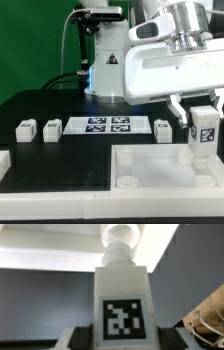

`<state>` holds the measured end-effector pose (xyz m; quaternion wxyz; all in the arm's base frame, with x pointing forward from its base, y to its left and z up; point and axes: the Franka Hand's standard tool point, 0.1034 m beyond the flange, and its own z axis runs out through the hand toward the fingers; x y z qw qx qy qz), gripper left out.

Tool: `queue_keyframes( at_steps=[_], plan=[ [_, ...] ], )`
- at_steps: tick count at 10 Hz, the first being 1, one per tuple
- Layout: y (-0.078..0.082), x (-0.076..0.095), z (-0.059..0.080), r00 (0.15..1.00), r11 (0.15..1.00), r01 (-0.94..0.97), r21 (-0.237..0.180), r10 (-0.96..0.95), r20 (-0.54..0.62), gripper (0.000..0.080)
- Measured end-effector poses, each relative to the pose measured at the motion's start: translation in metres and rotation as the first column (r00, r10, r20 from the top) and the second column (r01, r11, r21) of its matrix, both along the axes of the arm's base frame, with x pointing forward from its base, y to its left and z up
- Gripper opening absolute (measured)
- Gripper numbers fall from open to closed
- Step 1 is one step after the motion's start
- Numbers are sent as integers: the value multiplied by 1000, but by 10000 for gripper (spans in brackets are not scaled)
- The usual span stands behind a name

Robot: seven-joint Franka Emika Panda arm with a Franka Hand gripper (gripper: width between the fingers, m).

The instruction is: Assemble one leg

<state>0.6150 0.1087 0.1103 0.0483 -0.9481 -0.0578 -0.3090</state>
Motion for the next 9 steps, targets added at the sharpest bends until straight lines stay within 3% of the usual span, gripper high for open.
queue_keyframes(
  at_steps=[9],
  plan=[
    [6,0,-22,1000,1000,-5,3,5,-22,291]
  ],
)
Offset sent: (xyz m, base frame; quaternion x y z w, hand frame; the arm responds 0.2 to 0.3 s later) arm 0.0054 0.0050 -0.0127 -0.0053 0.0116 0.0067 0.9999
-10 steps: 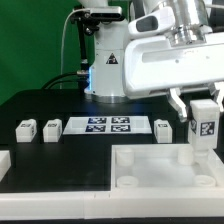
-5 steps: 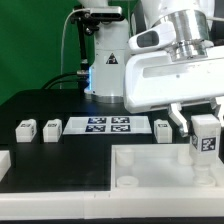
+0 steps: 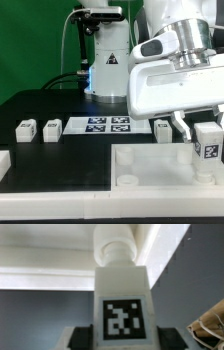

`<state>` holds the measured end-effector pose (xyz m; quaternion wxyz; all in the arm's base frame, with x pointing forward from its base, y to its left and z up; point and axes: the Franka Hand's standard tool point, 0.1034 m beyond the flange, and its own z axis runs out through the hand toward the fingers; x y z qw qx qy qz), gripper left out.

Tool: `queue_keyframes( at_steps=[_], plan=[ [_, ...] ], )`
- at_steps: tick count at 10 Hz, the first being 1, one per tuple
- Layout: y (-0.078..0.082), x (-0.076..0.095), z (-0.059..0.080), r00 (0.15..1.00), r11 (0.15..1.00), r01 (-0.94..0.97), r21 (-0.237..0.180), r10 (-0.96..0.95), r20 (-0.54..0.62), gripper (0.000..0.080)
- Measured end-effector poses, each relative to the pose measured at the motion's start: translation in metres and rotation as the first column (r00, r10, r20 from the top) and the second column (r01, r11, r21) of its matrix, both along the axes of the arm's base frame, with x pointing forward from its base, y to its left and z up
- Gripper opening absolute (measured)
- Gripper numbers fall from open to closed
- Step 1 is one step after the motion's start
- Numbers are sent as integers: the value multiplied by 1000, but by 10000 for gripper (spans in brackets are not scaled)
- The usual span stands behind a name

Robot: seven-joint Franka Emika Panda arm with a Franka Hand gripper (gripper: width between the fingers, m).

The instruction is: Assemble one leg

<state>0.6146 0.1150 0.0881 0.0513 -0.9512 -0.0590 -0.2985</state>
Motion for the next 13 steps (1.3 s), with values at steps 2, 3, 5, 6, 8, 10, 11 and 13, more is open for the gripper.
queue_keyframes(
  at_steps=[2,3,5,6,8,10,11,13],
  plan=[
    [-1,-2,-8,1000,1000,3,0,-3,-7,291],
    [-1,-2,-8,1000,1000,3,0,-3,-7,291],
    [-1,-2,-8,1000,1000,6,0,-6,-6,291],
    [-1,-2,-8,1000,1000,14,3,-14,-6,291],
    [-1,-3,-9,1000,1000,12,0,-12,-14,291],
    [-1,-3,-10,1000,1000,11,0,-11,-19,470],
    [-1,-4,-10,1000,1000,11,0,-11,-19,587],
    [-1,-4,-10,1000,1000,11,0,-11,-19,636]
  ],
)
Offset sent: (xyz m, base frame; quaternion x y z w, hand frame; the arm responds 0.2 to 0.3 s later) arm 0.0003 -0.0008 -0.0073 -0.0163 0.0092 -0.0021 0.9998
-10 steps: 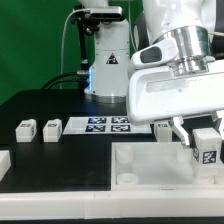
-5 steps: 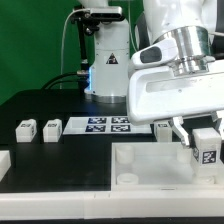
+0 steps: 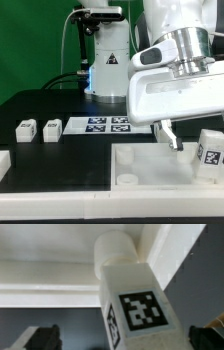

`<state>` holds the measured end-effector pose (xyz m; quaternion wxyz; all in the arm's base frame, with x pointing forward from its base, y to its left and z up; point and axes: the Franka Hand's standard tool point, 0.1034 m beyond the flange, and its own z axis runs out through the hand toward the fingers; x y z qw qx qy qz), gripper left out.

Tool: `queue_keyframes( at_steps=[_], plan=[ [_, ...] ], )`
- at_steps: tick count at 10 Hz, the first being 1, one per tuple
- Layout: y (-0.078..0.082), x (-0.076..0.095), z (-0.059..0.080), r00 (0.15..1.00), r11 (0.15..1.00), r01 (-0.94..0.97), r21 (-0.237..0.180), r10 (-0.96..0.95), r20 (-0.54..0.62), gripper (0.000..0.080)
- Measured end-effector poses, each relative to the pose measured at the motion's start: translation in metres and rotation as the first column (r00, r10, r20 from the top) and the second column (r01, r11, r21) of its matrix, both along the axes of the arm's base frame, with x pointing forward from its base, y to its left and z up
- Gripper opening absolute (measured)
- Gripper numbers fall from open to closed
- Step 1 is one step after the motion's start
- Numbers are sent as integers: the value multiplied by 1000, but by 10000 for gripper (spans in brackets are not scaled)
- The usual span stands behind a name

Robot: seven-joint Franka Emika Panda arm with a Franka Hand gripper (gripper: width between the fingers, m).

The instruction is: Assemble one leg

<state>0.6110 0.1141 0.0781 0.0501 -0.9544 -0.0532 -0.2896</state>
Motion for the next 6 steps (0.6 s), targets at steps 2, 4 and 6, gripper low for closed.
queue_keyframes(
  at_steps=[2,4,6],
  plan=[
    [0,0,0,1000,1000,0,0,0,0,646],
    [0,0,0,1000,1000,0,0,0,0,649],
    [0,0,0,1000,1000,0,0,0,0,649]
  ],
)
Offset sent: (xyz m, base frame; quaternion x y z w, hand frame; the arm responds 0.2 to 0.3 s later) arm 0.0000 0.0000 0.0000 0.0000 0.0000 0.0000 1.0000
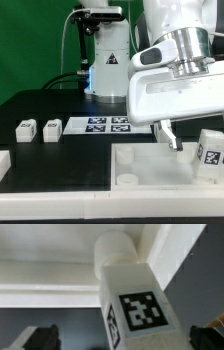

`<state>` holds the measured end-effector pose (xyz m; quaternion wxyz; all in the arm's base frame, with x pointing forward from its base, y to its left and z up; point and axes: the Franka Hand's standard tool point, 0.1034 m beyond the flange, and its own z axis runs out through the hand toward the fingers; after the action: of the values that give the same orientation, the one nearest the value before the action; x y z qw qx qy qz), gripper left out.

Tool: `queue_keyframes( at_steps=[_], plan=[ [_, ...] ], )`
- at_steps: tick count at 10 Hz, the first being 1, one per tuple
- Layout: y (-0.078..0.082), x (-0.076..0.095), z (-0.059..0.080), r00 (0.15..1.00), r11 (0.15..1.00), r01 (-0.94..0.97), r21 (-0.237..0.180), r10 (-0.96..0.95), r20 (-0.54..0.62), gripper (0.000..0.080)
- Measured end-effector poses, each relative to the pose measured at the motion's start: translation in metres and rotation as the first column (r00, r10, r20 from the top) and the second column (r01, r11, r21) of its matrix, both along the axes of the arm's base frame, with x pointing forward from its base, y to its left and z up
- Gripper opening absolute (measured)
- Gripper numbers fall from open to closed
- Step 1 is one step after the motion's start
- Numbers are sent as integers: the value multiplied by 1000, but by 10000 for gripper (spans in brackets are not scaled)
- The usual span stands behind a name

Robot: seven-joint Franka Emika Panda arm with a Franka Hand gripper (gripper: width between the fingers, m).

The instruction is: Assemble one leg

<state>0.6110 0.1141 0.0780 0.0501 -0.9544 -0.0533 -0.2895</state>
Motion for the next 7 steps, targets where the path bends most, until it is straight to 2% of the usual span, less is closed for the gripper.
queue_keyframes(
  at_steps=[3,4,5,6,7],
  plan=[
    [1,-1,3,999,1000,-1,1,1,-36,649],
    [2,1,15,997,1000,1,6,-1,-72,649],
    [4,3,22,992,1000,-8,7,9,-130,649],
    [3,6,22,985,1000,-11,7,12,-171,649],
    [3,5,18,959,1000,-20,9,22,-282,649]
  ],
)
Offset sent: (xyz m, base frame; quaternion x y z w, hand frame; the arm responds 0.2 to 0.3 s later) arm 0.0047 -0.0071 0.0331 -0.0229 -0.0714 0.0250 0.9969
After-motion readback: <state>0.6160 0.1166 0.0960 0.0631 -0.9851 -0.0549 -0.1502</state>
